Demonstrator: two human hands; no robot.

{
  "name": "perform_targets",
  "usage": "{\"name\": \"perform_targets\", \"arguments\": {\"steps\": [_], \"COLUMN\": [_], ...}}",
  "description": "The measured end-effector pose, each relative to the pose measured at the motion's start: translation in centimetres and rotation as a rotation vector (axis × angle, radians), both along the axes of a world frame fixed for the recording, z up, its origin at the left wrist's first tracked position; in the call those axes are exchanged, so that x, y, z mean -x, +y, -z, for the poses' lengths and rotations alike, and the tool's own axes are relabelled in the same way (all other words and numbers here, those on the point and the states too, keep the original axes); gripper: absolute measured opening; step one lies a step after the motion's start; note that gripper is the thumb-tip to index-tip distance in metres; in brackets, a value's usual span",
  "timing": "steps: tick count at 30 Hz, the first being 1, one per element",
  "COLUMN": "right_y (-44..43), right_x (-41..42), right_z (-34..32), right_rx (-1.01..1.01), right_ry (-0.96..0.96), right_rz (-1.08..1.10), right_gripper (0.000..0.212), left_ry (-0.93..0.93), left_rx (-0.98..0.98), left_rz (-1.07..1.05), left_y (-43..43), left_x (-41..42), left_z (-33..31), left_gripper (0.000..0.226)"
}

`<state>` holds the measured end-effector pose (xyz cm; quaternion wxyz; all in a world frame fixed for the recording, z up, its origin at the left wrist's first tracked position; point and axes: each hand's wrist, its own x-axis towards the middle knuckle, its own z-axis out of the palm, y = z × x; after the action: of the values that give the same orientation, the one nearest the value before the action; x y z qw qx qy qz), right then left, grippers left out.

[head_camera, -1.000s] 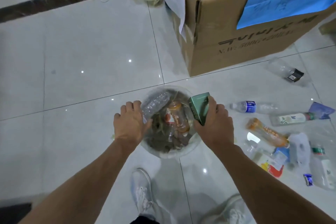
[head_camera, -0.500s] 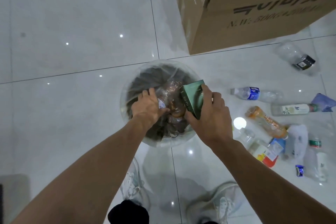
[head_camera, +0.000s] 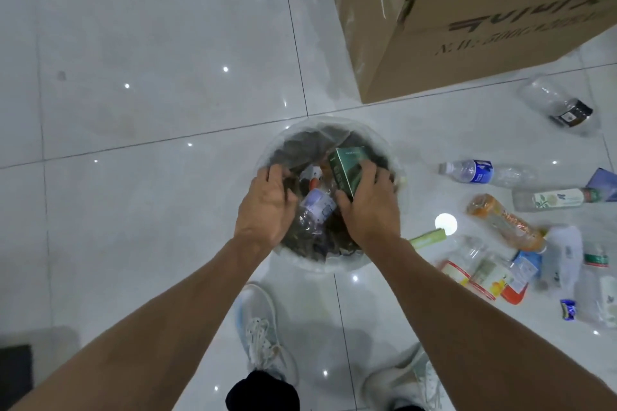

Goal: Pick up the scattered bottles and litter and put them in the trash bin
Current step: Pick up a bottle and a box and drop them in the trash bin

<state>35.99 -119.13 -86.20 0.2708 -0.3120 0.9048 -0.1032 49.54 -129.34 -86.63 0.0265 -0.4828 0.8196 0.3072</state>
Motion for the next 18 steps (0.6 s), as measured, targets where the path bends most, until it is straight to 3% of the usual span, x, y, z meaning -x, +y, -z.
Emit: {"name": "perform_targets", "arguments": {"steps": [4, 8, 15, 18], "right_y": [0.2, 1.4, 5.4, 7.8], "right_x": [-0.3, 0.0, 2.9, 4.5], "right_z": [1.1, -0.5, -3.5, -3.9], "right_rx": [-0.102, -0.059, -0.099, -0.125], "right_ry": [-0.036, 0.057, 0.150, 0.141], "right_rz": [-0.066, -0.097, -0.092, -0.064], "right_gripper": [0.050, 0.036, 0.035, 0.040], "left_ry": [0.089, 0.054, -0.134, -0.159], "left_rx": [-0.058, -0.072, 0.127, 0.113], "left_rz": [-0.057, -0.030, 0.178, 0.181], "left_y": [0.5, 1.3, 3.5, 4.9], "left_x": [-0.2, -0.1, 2.7, 4.9], "left_z": [-0.1, -0.8, -2.0, -2.8], "left_gripper": [0.028, 0.032, 0.040, 0.041]}}
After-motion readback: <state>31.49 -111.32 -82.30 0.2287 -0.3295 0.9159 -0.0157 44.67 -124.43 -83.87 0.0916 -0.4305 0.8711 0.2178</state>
